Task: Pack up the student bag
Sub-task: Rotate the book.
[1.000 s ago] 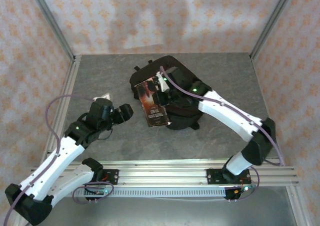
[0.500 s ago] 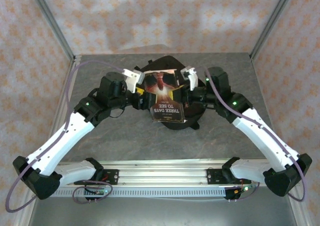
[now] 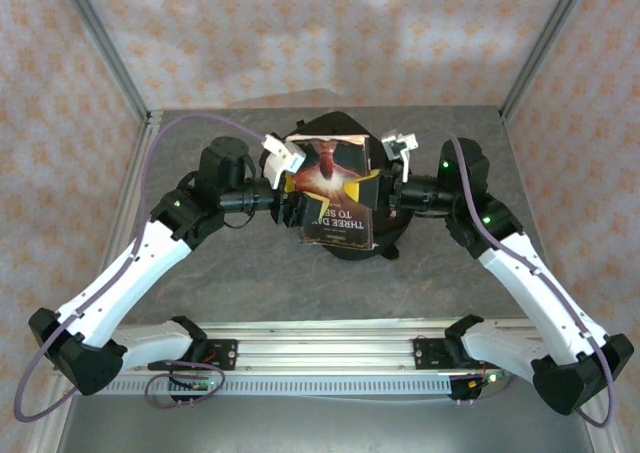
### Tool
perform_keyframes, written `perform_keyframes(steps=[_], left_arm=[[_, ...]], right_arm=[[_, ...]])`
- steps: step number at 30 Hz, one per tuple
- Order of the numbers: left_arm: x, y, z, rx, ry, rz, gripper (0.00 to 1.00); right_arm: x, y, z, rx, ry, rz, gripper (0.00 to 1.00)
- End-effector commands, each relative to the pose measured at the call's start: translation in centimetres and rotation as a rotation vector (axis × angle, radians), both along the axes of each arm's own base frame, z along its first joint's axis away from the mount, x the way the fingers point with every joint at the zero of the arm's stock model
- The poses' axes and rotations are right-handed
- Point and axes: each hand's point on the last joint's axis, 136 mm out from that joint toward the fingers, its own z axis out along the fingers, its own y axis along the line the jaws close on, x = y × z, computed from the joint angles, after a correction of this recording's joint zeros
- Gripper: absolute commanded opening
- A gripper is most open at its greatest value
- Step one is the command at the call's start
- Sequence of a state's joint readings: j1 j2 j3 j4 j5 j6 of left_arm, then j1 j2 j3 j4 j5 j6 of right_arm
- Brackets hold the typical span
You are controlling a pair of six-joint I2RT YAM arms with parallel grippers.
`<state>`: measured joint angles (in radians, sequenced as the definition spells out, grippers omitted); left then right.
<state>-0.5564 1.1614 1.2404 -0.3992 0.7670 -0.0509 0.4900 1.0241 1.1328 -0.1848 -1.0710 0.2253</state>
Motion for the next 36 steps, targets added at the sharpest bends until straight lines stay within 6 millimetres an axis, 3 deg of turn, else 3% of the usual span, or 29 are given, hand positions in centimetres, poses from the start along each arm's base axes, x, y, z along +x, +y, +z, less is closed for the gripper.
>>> perform_keyframes(steps=[1, 12, 21, 26, 30, 34, 36], left_arm=[[-1.6, -0.9, 2.0, -0.085, -0.065, -0.120, 0.80], [-2.1, -0.9, 5.8, -0.323, -0.123, -0.107, 0.56], [-0.6, -0.1, 6.0, -0.389, -0.054, -0.041, 0.50], [-1.2, -0.4, 6.0, -0.388, -0.028, -0.103, 0.42], [-2.2, -0.7, 5.5, -0.356, -0.019, -0.166, 0.27], [-3.1, -1.0, 5.4, -0.343, -0.014, -0.238, 0.00], [-3.3, -1.2, 5.5, -0.341, -0.009, -0.257, 0.00]], right_arm=[[-2.3, -0.2, 3.3, 0.084, -0.112, 0.080, 0.00], [-1.4, -0.6, 2.8, 0.137, -0.074, 0.001, 0.00], [-1.4, -1.3, 1.9, 0.128, -0.084, -0.053, 0.00], [-1.9, -1.5, 1.5, 0.096, -0.095, -0.047, 0.00], [-1.7, -1.8, 1.0, 0.057, -0.111, -0.076, 0.00], [-1.2, -1.7, 0.8, 0.042, -0.103, -0.083, 0.00], [-0.7, -1.7, 0.6, 0.026, -0.097, -0.104, 0.00]])
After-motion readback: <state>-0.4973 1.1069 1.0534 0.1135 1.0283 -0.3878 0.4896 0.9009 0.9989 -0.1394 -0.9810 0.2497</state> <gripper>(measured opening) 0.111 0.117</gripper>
